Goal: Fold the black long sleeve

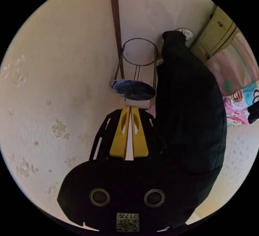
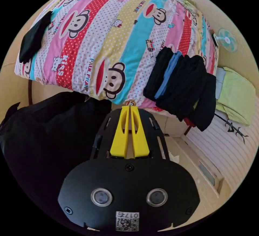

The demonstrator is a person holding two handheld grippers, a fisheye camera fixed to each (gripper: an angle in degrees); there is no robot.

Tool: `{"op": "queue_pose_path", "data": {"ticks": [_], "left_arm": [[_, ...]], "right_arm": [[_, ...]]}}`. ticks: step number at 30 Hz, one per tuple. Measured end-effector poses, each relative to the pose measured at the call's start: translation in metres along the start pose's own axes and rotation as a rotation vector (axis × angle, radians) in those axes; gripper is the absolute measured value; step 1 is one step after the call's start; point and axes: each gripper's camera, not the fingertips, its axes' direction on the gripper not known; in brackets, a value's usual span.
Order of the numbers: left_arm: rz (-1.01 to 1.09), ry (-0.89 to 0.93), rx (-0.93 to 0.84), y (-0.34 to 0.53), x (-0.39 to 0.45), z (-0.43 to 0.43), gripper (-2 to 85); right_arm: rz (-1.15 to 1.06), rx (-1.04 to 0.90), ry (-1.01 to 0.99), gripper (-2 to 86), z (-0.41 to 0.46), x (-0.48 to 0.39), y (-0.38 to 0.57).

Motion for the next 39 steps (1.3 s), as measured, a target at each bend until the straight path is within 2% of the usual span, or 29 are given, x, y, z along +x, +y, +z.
{"op": "queue_pose_path", "data": {"ticks": [3,5,6,7,9,11,13,14,16,18,20,24,27,29,32,35,37,39], "left_arm": [[0.032,0.133,0.048,-0.019,0.048,-0.004,-0.6],[0.219,0.219,0.104,-0.034,0.143,-0.024,-0.7],[0.289,0.224,0.114,-0.034,0.173,-0.03,-0.7],[0.444,0.209,0.132,-0.026,0.237,-0.041,-0.7],[0.685,0.129,0.158,0.003,0.331,-0.052,-0.8],[0.972,-0.05,0.209,0.068,0.431,-0.046,-0.8],[1.122,-0.196,0.285,0.12,0.476,-0.024,-0.8],[1.189,-0.272,0.334,0.149,0.493,-0.002,-0.8],[1.226,-0.305,0.375,0.178,0.5,0.041,-0.8],[1.225,-0.22,0.341,0.188,0.495,0.094,-0.8],[1.219,-0.044,0.202,0.182,0.483,0.175,-0.8],[1.183,0.069,0.185,0.169,0.454,0.291,-0.9],[1.223,-0.044,0.174,0.165,0.451,0.378,-0.9],[1.282,-0.207,0.18,0.174,0.462,0.439,-0.7],[1.398,-0.317,0.203,0.201,0.478,0.515,0.0],[1.495,-0.407,0.118,0.222,0.497,0.604,3.6],[1.54,-0.485,0.056,0.235,0.505,0.659,5.1],[1.583,-0.558,0.019,0.248,0.51,0.705,5.8]], "right_arm": [[0.225,0.286,-0.18,0.4,-0.084,0.049,0.019],[0.307,0.496,-0.198,0.3,-0.136,0.066,0.03],[0.341,0.64,-0.181,0.3,-0.169,0.071,0.04],[0.369,0.778,-0.15,0.3,-0.2,0.074,0.052],[0.439,0.959,-0.089,0.3,-0.236,0.075,0.074],[0.501,1.124,-0.068,0.3,-0.261,0.08,0.103],[0.558,1.304,-0.215,0.3,-0.266,0.106,0.14],[0.544,1.328,-0.275,0.3,-0.262,0.116,0.146],[0.455,1.299,-0.489,0.2,-0.234,0.163,0.154],[0.419,1.207,-0.531,0.2,-0.202,0.194,0.151],[0.468,1.094,-0.584,0.3,-0.167,0.225,0.15],[0.632,0.997,-0.563,0.3,-0.095,0.275,0.167],[0.703,0.881,-0.467,0.4,-0.053,0.301,0.177],[0.734,0.822,-0.475,0.6,-0.033,0.318,0.186],[0.746,0.772,-0.541,1.3,-0.01,0.35,0.197],[0.626,0.761,-0.635,3.4,-0.001,0.37,0.182],[0.449,0.721,-0.737,6.5,-0.005,0.371,0.148],[0.375,0.689,-0.733,8.1,-0.015,0.367,0.124]]}}
